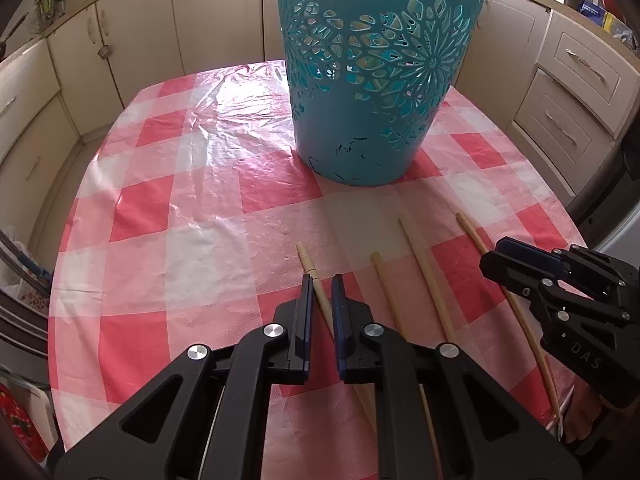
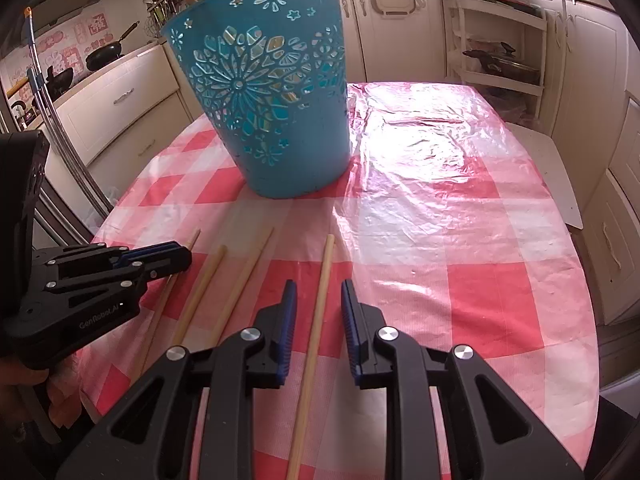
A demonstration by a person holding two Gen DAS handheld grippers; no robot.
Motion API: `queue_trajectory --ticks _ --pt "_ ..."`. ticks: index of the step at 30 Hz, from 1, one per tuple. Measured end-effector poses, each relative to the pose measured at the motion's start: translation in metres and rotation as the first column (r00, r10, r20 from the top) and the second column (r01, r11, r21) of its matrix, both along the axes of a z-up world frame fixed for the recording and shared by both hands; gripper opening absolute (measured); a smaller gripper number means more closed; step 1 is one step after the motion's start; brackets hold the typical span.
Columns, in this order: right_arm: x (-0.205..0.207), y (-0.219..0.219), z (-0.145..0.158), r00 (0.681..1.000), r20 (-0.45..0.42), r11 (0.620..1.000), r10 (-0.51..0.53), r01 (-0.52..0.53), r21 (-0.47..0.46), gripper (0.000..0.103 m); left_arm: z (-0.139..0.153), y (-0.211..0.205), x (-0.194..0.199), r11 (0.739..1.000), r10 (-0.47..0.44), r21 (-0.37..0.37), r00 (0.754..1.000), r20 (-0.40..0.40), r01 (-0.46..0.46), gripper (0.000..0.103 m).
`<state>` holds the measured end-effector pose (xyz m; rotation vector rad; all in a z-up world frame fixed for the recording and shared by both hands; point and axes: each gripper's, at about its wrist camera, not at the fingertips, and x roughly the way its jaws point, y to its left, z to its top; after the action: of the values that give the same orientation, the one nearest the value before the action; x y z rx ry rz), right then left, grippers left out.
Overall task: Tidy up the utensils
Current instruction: 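Lift the chopstick with the left gripper over the basket and release it, then move the left gripper back beside the basket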
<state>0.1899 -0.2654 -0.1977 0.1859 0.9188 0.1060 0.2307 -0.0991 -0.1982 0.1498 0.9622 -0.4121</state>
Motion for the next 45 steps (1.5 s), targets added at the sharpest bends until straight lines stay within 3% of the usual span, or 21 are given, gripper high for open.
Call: queue_trajectory --ticks 16,22,24,28,32,37,42,45 --pt "0.004 0.008 -0.001 1.000 0.005 0.998 0.016 -0.015 -0.059 0.023 0.002 -0.004 0.001 0.999 -0.024 0.036 1.000 0.010 0.024 0.006" --pt "0.003 0.007 -0.002 1.000 0.009 0.999 0.013 -0.013 -0.044 0.023 0.020 0.023 0.008 0.993 0.015 -0.116 0.999 -0.045 -0.020 0.005" --pt "0.003 0.005 -0.002 1.000 0.009 0.999 0.010 -0.010 -0.031 0.023 0.041 0.035 0.008 0.979 0.012 -0.203 1.000 -0.018 -0.015 0.005" --pt "0.003 0.003 -0.002 1.000 0.011 1.000 0.008 -0.008 -0.022 0.023 0.100 0.048 0.003 0.945 0.001 -0.324 0.994 0.112 0.035 0.005" --pt "0.003 0.003 -0.002 1.000 0.012 1.000 0.009 -0.008 -0.025 0.023 0.161 0.044 0.010 0.922 0.023 -0.378 0.966 0.257 0.078 0.005" --pt "0.003 0.002 -0.002 1.000 0.012 1.000 0.007 -0.007 -0.018 0.023 0.217 0.021 0.037 0.912 0.118 -0.404 0.903 0.414 0.067 0.005" --pt "0.002 0.006 -0.001 1.000 0.016 0.999 0.020 -0.020 -0.033 0.027 0.248 0.005 0.073 0.886 0.266 -0.464 0.832 0.486 -0.013 0.005" --pt "0.002 0.010 -0.002 0.999 0.018 0.998 0.032 -0.031 -0.052 0.030 0.249 -0.006 0.090 0.874 0.321 -0.484 0.800 0.507 -0.044 0.005"
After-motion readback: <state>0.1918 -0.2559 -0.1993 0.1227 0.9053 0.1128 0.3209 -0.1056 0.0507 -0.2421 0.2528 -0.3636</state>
